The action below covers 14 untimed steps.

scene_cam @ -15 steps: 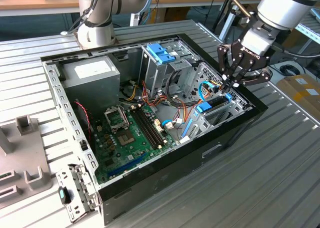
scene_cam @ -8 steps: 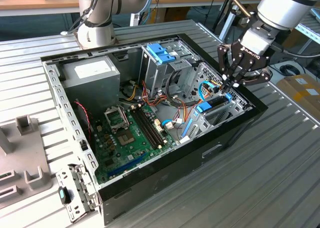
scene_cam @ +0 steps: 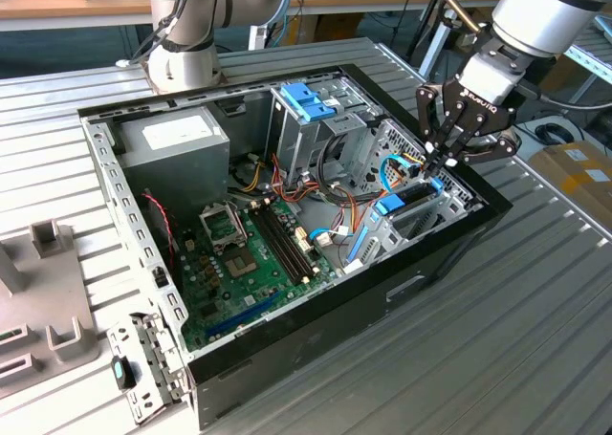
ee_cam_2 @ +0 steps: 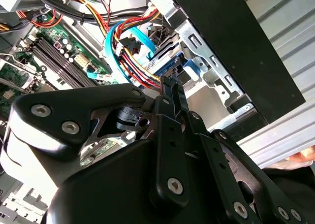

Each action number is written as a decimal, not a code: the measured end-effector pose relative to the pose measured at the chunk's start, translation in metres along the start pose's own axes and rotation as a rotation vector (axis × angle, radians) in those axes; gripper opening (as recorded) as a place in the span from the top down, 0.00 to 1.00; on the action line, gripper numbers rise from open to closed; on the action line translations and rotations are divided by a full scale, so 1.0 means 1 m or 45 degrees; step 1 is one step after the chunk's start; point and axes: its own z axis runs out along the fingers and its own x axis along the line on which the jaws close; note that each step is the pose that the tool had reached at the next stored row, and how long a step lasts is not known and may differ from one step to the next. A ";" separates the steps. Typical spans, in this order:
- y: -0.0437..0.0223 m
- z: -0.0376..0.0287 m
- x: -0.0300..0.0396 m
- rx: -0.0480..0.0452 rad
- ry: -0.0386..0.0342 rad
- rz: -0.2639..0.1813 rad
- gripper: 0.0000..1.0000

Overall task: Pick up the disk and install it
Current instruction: 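Insert the first disk wire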

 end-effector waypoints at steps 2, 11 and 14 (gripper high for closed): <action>0.0000 0.0000 0.0000 0.000 0.0002 0.008 0.83; 0.0000 0.0000 0.0000 0.001 0.0011 0.031 0.83; 0.0000 0.0001 0.0000 0.001 0.0014 0.040 0.83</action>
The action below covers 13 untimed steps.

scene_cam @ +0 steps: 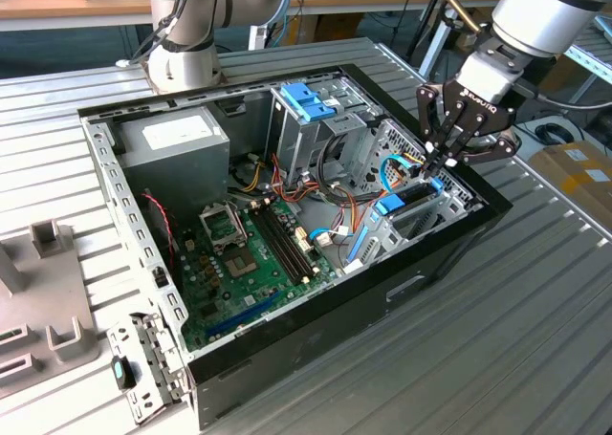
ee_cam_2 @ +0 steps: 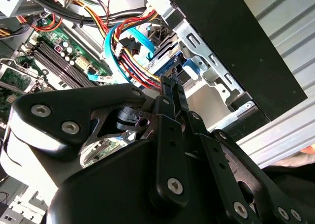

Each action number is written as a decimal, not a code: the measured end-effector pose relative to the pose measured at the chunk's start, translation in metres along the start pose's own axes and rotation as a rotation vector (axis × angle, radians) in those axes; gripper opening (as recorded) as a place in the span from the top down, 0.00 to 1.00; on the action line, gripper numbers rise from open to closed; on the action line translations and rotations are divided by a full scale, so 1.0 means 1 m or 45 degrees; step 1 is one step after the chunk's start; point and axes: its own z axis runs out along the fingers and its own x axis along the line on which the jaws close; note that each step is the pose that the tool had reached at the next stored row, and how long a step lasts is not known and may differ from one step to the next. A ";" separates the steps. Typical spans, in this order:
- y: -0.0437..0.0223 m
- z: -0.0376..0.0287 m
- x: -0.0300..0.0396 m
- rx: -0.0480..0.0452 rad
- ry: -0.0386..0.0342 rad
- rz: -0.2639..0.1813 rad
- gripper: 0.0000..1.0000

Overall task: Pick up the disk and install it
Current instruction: 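Insert the first disk wire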

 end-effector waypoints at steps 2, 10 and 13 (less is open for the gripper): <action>0.0000 0.0000 0.0000 0.000 0.0002 0.008 0.83; 0.0000 0.0001 0.0000 0.001 0.0009 0.030 0.83; 0.0000 0.0001 0.0000 0.001 0.0012 0.042 0.83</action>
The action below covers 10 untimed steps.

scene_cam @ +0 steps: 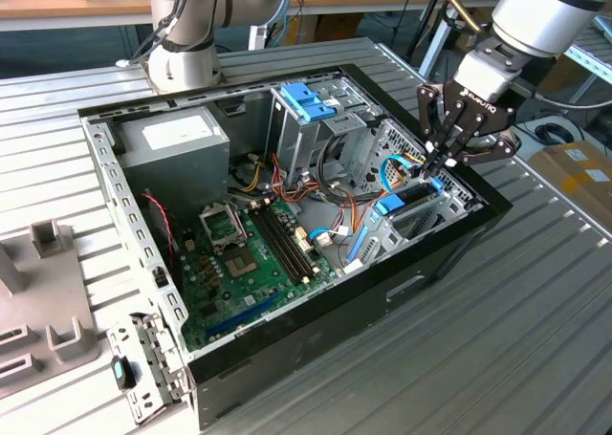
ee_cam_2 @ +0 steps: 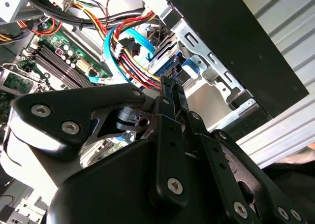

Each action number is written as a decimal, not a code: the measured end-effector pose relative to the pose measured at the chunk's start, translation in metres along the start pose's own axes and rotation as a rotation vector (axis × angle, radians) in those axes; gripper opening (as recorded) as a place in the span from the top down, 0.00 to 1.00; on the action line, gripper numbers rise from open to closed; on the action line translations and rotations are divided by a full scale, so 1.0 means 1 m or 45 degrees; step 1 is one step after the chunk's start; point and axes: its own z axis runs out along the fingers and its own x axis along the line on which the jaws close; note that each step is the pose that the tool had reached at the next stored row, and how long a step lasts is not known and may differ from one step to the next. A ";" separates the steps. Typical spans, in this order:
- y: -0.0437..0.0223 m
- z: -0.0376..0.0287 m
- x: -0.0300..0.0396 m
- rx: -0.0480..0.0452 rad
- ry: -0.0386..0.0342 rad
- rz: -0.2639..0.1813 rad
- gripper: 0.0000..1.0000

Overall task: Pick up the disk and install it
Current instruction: 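Insert the first disk wire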

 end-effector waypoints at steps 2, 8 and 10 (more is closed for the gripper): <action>0.0000 0.0000 0.0000 0.000 0.0004 0.011 0.83; 0.0000 0.0000 0.0000 0.001 0.0008 0.029 0.83; 0.0000 0.0001 0.0000 0.001 0.0008 0.037 0.83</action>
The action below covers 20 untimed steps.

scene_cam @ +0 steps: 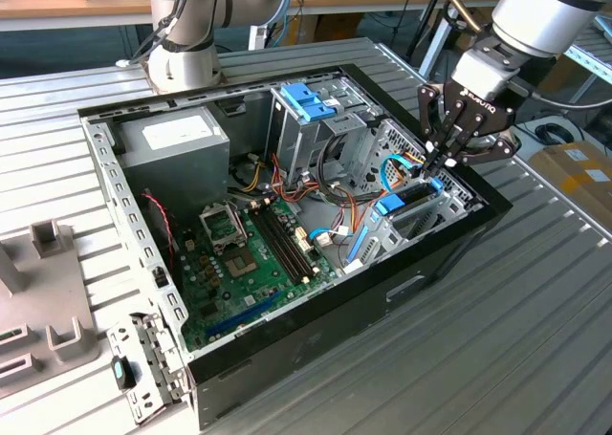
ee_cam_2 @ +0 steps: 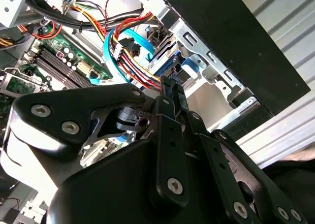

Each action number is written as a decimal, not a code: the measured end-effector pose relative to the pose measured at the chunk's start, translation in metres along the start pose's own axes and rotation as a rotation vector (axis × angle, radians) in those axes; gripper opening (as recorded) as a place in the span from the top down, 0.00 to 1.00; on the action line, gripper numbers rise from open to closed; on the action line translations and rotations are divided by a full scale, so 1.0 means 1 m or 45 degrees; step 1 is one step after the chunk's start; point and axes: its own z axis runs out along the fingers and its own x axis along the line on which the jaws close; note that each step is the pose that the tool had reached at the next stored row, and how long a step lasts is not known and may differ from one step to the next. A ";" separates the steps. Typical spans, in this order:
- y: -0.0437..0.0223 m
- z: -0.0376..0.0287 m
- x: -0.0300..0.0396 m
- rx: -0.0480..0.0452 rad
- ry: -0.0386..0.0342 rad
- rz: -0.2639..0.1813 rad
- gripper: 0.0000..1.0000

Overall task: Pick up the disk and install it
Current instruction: 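Insert the first disk wire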

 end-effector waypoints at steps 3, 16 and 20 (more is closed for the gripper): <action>0.0000 0.0000 0.0000 0.000 0.0002 0.011 0.83; 0.0000 0.0003 0.0000 0.002 -0.0004 0.069 0.83; 0.0000 0.0004 0.0000 0.003 -0.0005 0.091 0.83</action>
